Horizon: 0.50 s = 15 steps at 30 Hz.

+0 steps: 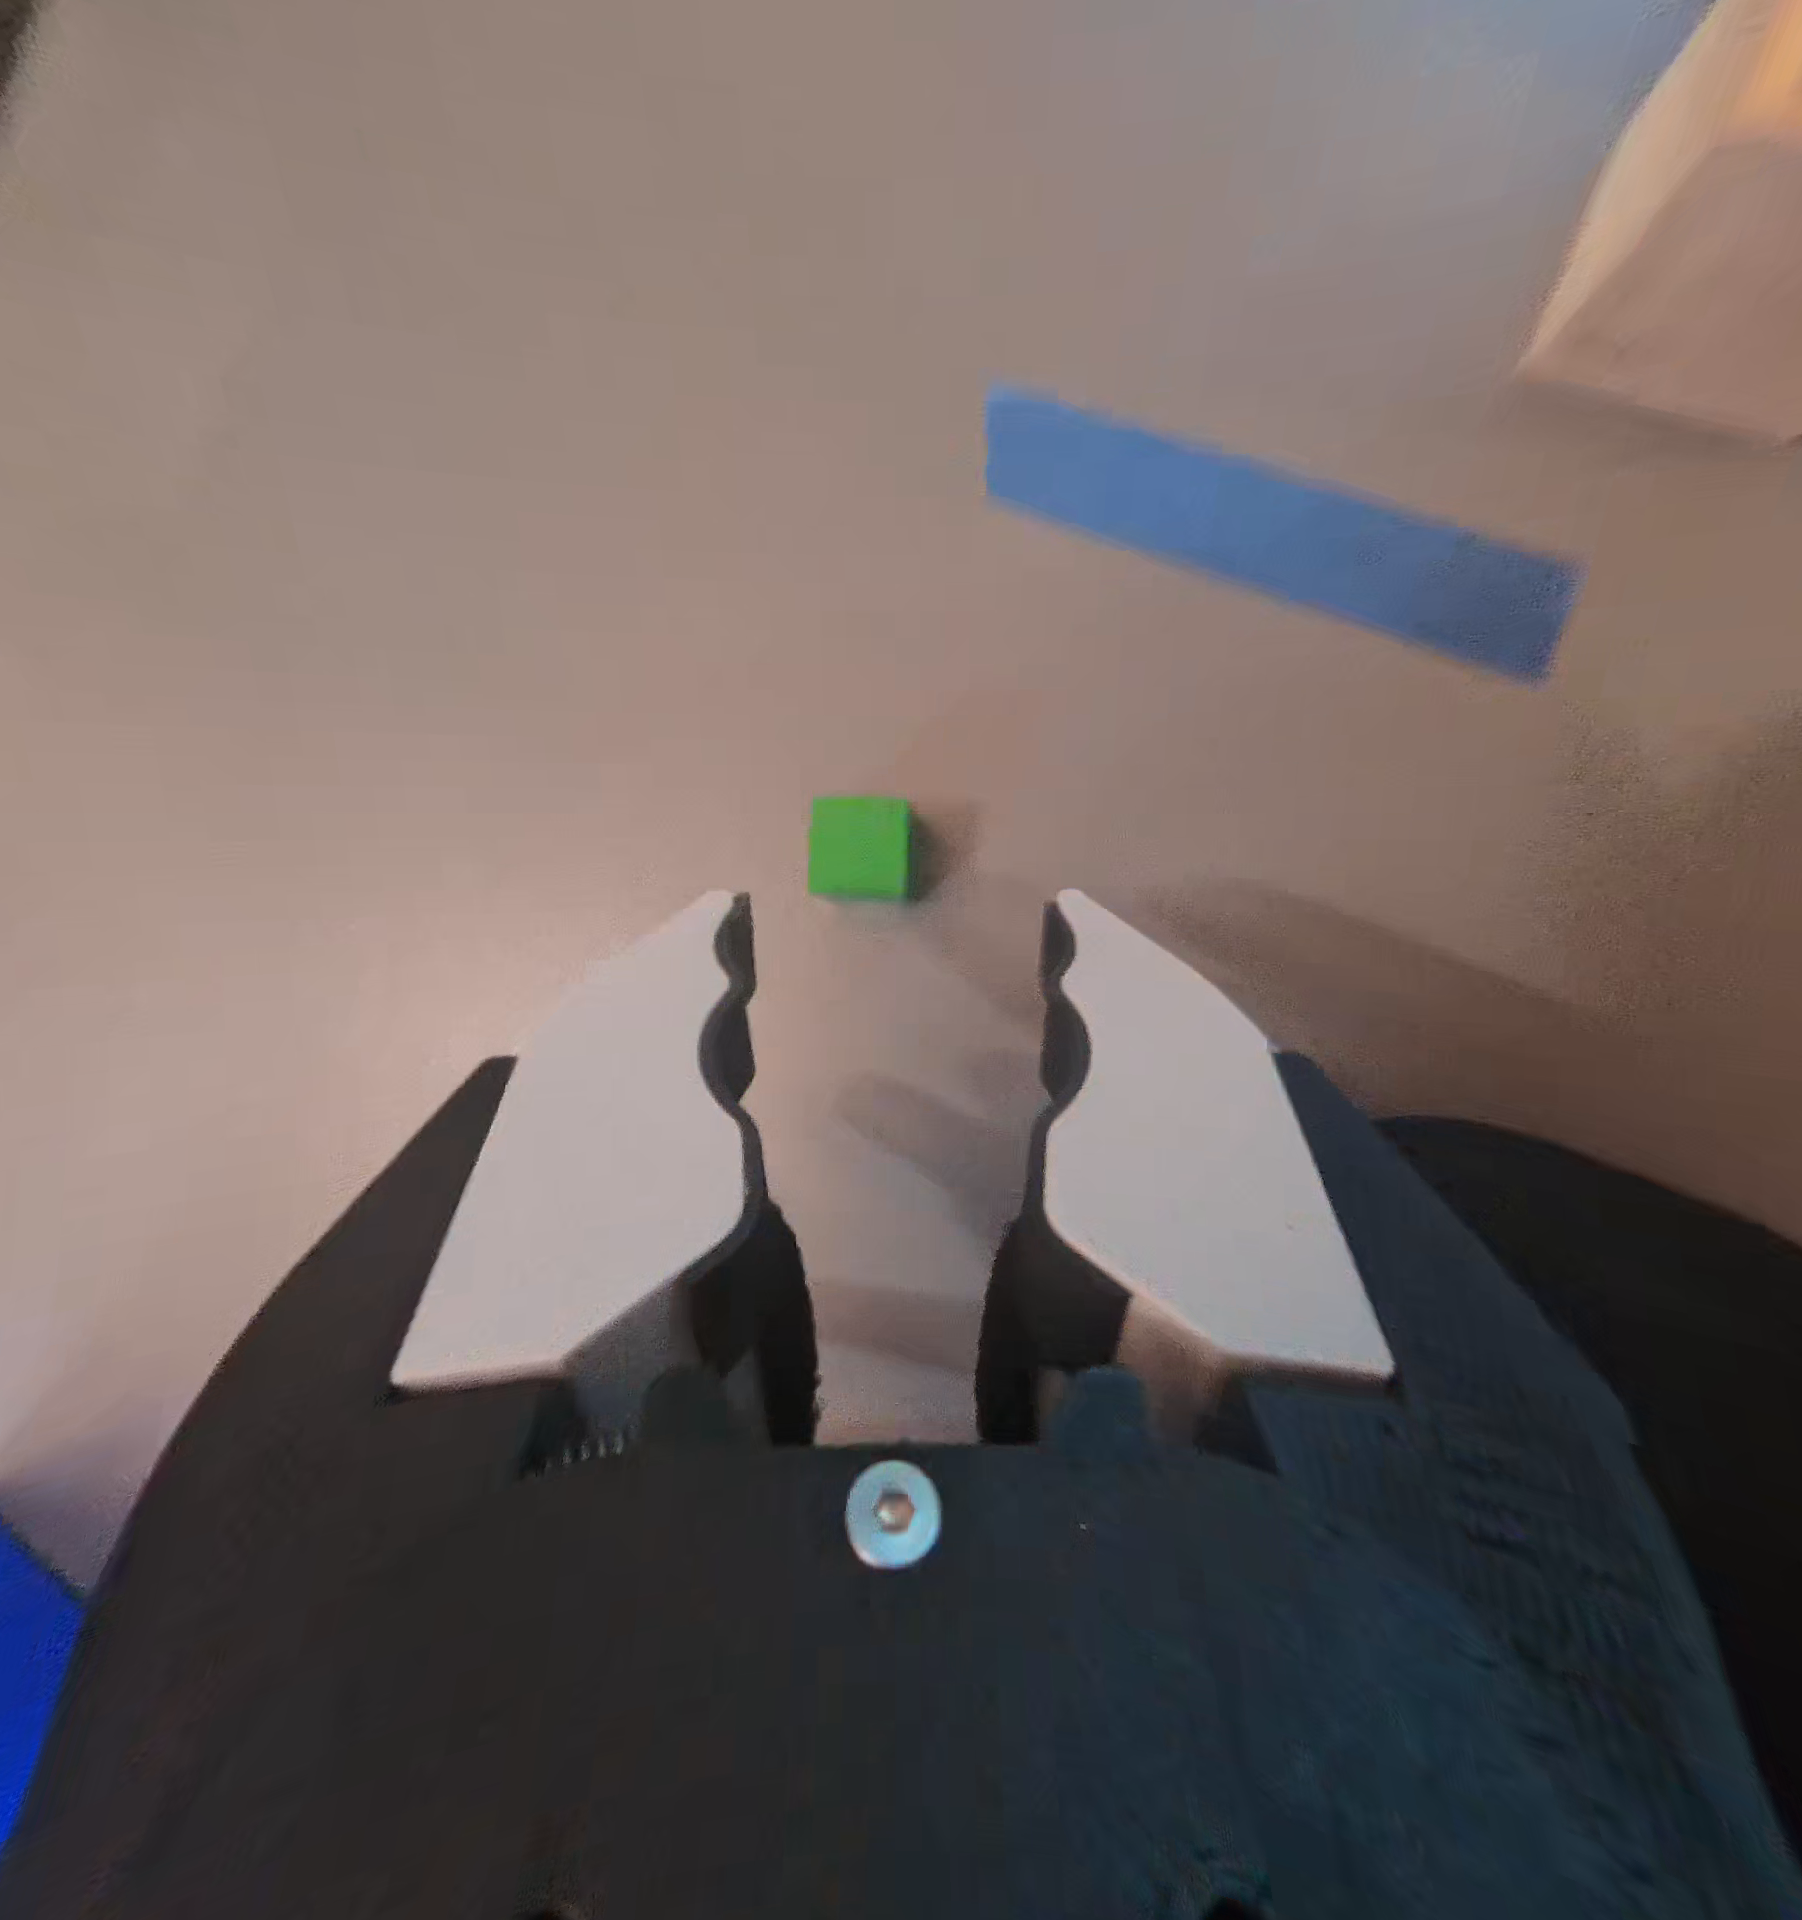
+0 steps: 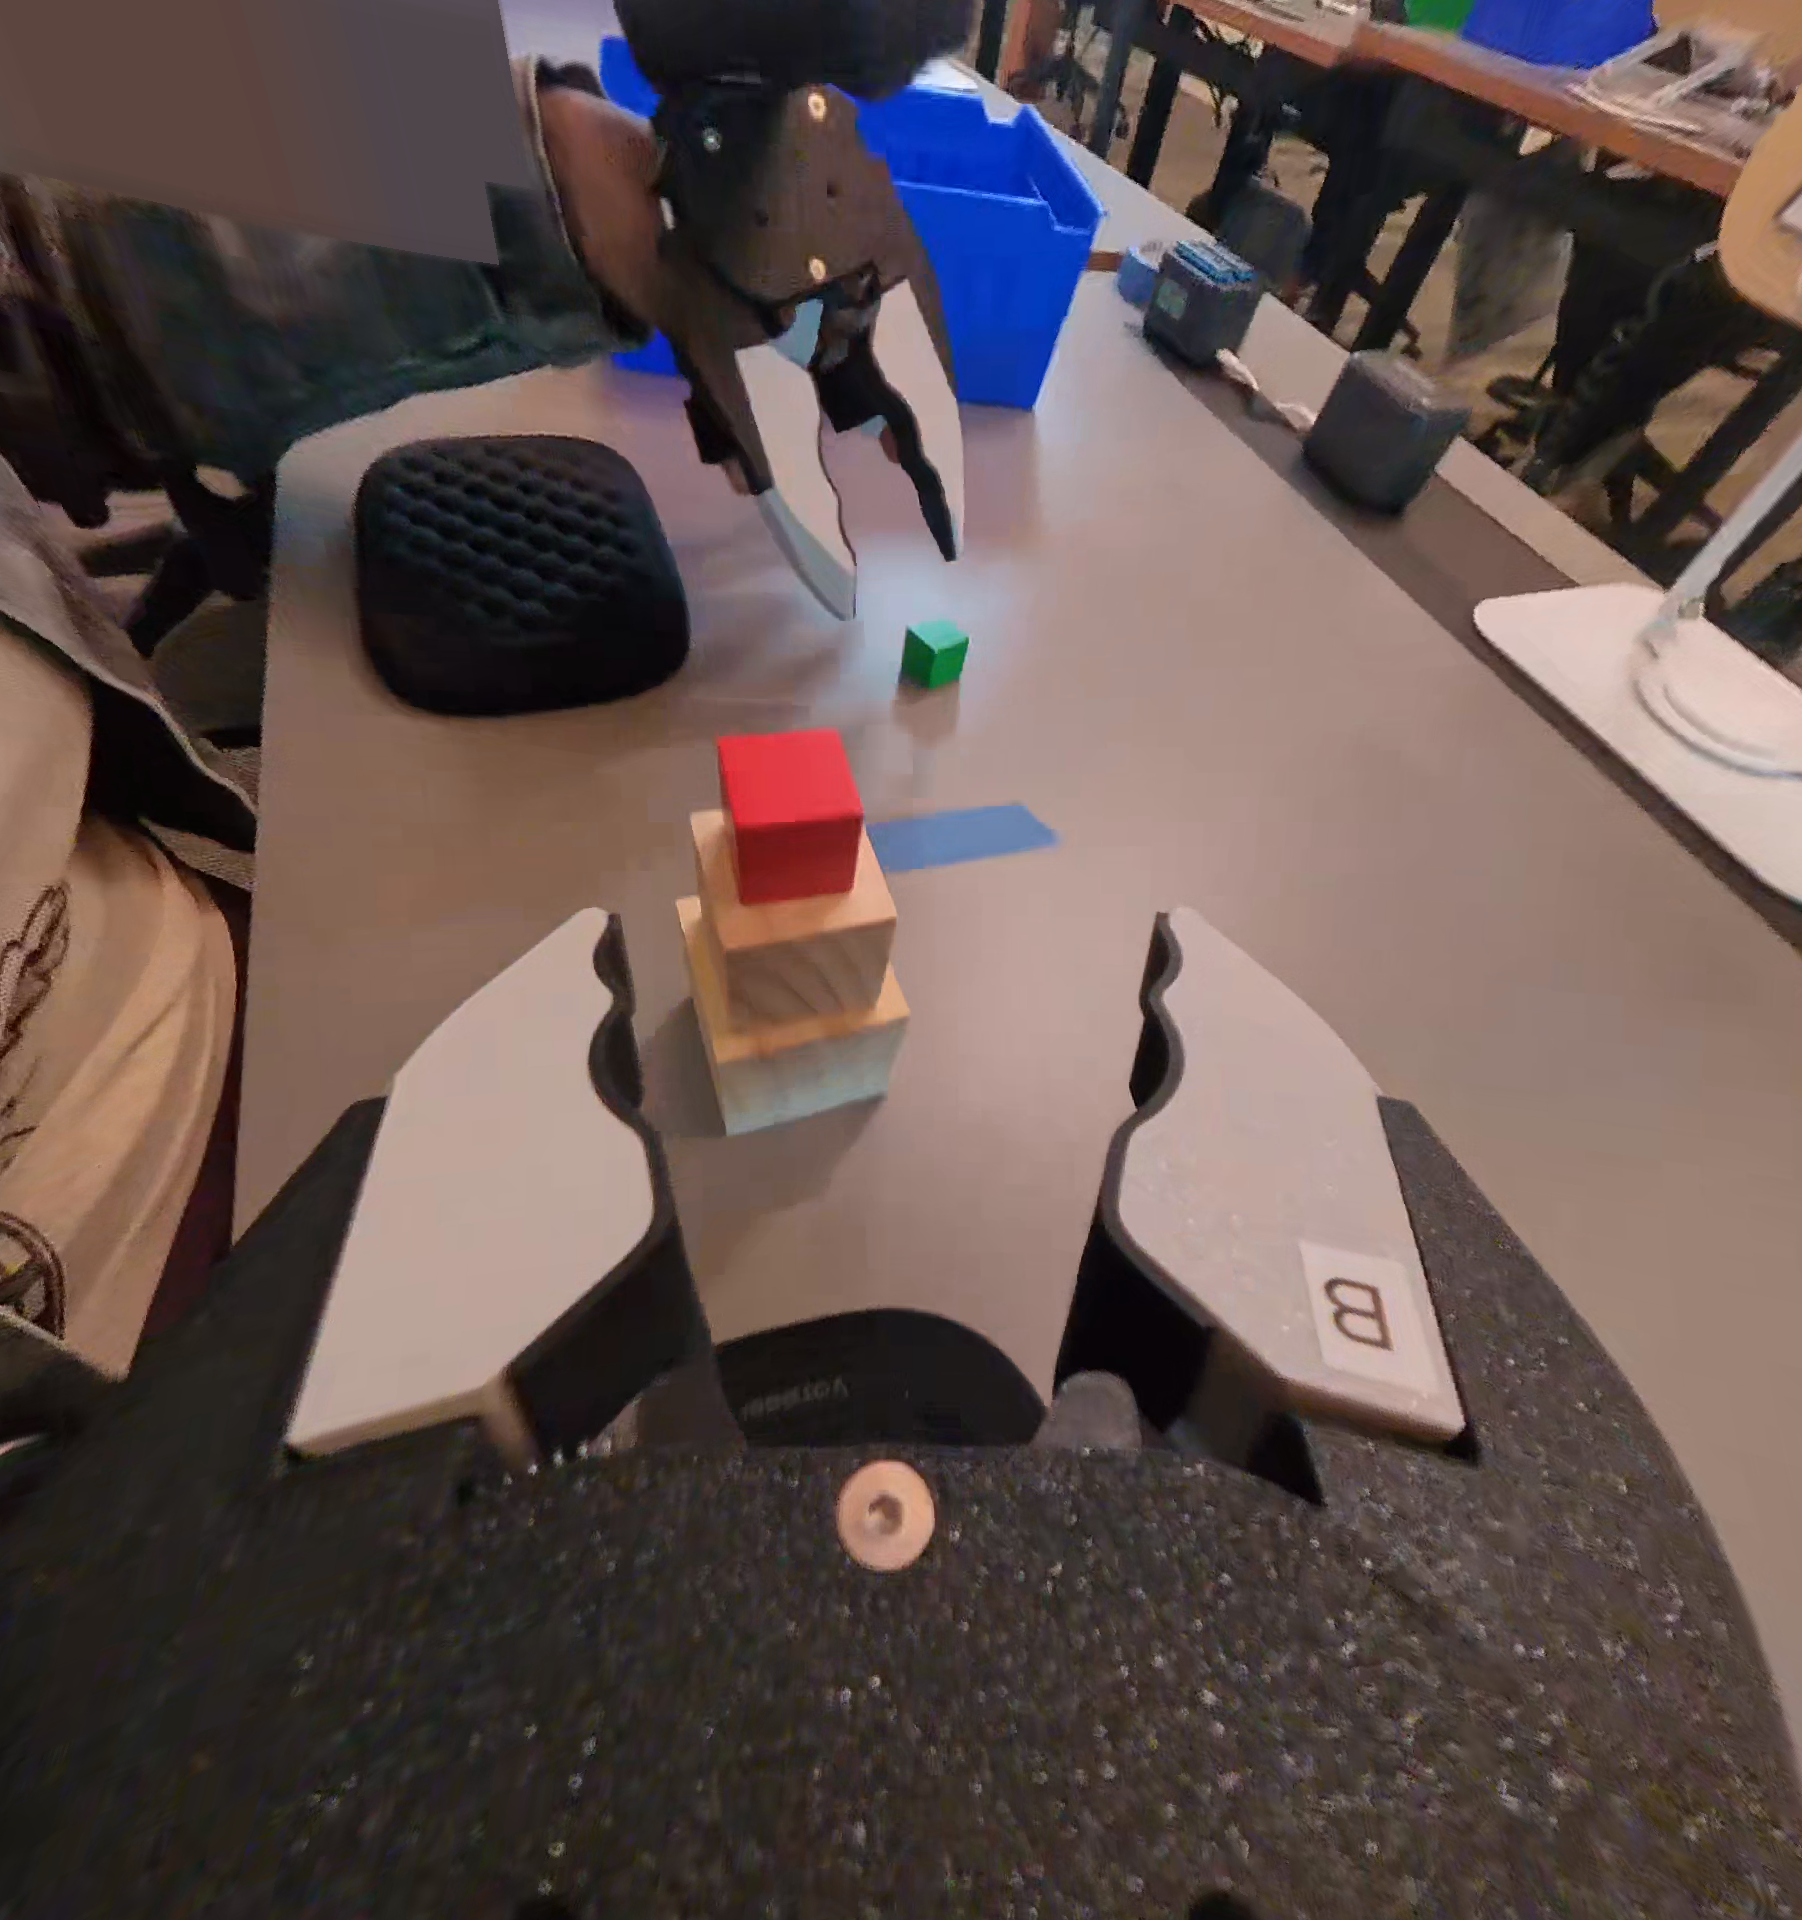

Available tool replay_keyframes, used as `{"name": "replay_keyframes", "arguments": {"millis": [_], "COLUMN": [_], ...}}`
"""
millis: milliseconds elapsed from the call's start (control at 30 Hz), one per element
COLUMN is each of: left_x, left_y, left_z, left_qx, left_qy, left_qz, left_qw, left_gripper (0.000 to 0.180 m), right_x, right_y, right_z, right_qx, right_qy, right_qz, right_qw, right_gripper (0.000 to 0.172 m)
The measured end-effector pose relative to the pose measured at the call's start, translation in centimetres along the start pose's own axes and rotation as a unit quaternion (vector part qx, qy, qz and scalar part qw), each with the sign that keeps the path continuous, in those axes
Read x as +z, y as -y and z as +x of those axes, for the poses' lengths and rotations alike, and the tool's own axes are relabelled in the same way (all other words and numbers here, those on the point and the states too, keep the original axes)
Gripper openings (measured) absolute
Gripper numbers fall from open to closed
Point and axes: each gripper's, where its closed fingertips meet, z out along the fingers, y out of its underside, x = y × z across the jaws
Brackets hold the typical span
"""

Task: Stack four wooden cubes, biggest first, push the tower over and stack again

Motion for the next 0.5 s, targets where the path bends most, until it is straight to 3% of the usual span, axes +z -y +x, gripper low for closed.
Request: {"name": "replay_keyframes", "arguments": {"millis": [200, 300, 367, 433, 500], "left_x": [2.3, 3.1, 2.9, 1.7, -1.5], "left_y": [0.1, -0.5, 0.2, 2.1, 5.9], "left_z": [-0.9, -1.2, -1.0, -0.5, 0.9], "left_qx": [-0.003, -0.008, -0.023, -0.067, -0.13], "left_qy": [-0.022, -0.034, -0.046, -0.068, -0.121], "left_qz": [-0.017, -0.019, 0.024, 0.108, 0.262], "left_qw": [1.0, 0.999, 0.998, 0.99, 0.949], "left_gripper": [0.042, 0.022, 0.022, 0.022, 0.022], "right_x": [-0.9, -0.8, -0.6, -0.3, 0.0], "right_y": [-0.2, -0.4, 0.0, 1.1, 3.3], "right_z": [0.6, 0.6, 0.4, 0.3, 0.2], "right_qx": [0.015, 0.012, 0.002, -0.027, -0.075], "right_qy": [-0.009, -0.01, -0.009, -0.02, -0.049], "right_qz": [0.026, 0.026, 0.04, 0.07, 0.125], "right_qw": [0.999, 1.0, 0.999, 0.997, 0.988], "right_gripper": [0.094, 0.094, 0.094, 0.094, 0.088]}}
